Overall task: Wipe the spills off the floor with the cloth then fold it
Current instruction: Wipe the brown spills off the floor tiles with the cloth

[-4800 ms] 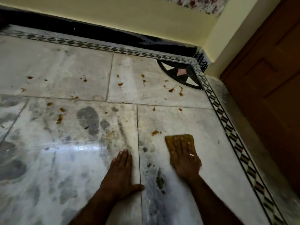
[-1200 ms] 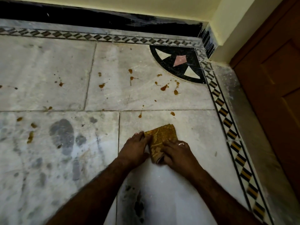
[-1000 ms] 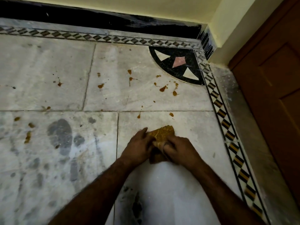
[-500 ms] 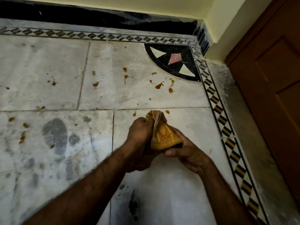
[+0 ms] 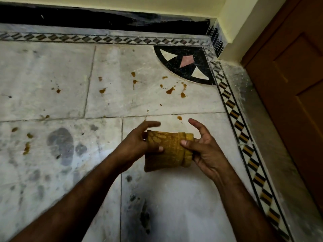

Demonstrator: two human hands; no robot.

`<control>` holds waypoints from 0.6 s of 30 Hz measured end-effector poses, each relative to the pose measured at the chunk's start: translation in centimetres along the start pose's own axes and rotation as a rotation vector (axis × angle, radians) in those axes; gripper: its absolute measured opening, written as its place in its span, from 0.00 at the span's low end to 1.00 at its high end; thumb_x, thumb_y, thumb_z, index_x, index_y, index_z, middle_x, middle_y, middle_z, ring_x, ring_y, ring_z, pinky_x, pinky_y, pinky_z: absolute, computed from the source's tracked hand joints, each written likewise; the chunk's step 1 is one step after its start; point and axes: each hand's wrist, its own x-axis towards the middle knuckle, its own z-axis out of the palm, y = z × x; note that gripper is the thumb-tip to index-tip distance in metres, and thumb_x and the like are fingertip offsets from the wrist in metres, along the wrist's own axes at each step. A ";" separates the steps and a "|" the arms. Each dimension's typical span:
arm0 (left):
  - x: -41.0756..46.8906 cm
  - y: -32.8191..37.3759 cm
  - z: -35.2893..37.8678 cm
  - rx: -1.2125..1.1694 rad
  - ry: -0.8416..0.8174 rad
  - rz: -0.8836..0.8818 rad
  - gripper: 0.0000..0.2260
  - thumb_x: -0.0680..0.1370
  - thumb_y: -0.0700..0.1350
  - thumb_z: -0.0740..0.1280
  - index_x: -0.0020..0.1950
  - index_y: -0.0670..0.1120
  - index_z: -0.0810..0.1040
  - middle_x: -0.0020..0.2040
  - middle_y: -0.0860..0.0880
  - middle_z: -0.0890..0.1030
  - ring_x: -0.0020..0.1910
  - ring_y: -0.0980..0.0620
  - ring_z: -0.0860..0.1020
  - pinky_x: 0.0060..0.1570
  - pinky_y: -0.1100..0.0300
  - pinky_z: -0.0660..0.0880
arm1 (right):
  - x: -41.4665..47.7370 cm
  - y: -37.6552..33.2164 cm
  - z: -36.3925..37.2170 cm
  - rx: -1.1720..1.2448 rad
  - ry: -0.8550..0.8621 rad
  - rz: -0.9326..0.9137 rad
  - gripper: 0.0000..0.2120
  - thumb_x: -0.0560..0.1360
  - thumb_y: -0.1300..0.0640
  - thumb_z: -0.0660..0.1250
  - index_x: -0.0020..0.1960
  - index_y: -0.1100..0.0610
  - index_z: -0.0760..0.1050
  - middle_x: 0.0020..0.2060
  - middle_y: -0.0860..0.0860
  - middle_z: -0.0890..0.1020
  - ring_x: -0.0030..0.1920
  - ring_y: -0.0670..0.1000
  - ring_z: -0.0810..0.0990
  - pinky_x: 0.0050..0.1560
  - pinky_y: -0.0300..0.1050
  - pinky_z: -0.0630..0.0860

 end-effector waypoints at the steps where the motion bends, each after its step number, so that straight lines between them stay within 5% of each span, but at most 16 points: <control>1: -0.3 -0.1 0.0 0.116 0.022 0.042 0.29 0.68 0.35 0.78 0.64 0.57 0.77 0.58 0.48 0.81 0.55 0.47 0.81 0.51 0.55 0.81 | -0.2 -0.2 0.0 -0.080 -0.013 -0.033 0.35 0.67 0.71 0.73 0.71 0.49 0.73 0.54 0.65 0.84 0.55 0.60 0.84 0.53 0.54 0.83; 6: -1.5 -1.0 0.7 0.672 0.257 0.258 0.26 0.69 0.44 0.79 0.66 0.54 0.78 0.56 0.58 0.80 0.52 0.60 0.78 0.48 0.79 0.70 | -1.2 -0.2 0.2 -0.441 0.052 -0.164 0.29 0.65 0.75 0.76 0.63 0.57 0.79 0.52 0.51 0.87 0.51 0.47 0.85 0.50 0.41 0.82; 9: -1.9 -2.1 1.1 0.902 0.319 0.370 0.18 0.70 0.52 0.77 0.59 0.53 0.83 0.50 0.52 0.78 0.52 0.52 0.78 0.45 0.74 0.64 | -2.0 0.5 0.5 -0.667 0.135 -0.234 0.24 0.66 0.67 0.80 0.59 0.51 0.83 0.51 0.46 0.86 0.52 0.45 0.85 0.52 0.43 0.82; 13: -2.5 -1.8 0.8 0.701 0.273 0.312 0.13 0.68 0.58 0.73 0.47 0.54 0.80 0.57 0.54 0.75 0.58 0.57 0.73 0.51 0.67 0.69 | -2.8 0.0 0.4 -0.822 0.184 -0.284 0.12 0.68 0.59 0.80 0.49 0.47 0.85 0.47 0.46 0.83 0.50 0.47 0.83 0.48 0.48 0.84; 16: -2.0 -0.3 0.9 0.524 0.180 0.242 0.09 0.73 0.53 0.76 0.46 0.52 0.79 0.44 0.54 0.83 0.44 0.59 0.81 0.42 0.61 0.79 | -2.3 -1.5 0.6 -0.813 0.152 -0.259 0.11 0.68 0.57 0.80 0.49 0.48 0.85 0.48 0.48 0.84 0.48 0.49 0.83 0.51 0.53 0.84; 18: 0.0 -0.4 0.7 0.526 0.212 0.227 0.10 0.74 0.53 0.75 0.50 0.52 0.79 0.45 0.53 0.84 0.45 0.59 0.81 0.41 0.63 0.78 | -0.4 -1.8 0.4 -0.804 0.189 -0.255 0.15 0.69 0.54 0.80 0.54 0.49 0.83 0.50 0.49 0.84 0.49 0.51 0.83 0.52 0.53 0.83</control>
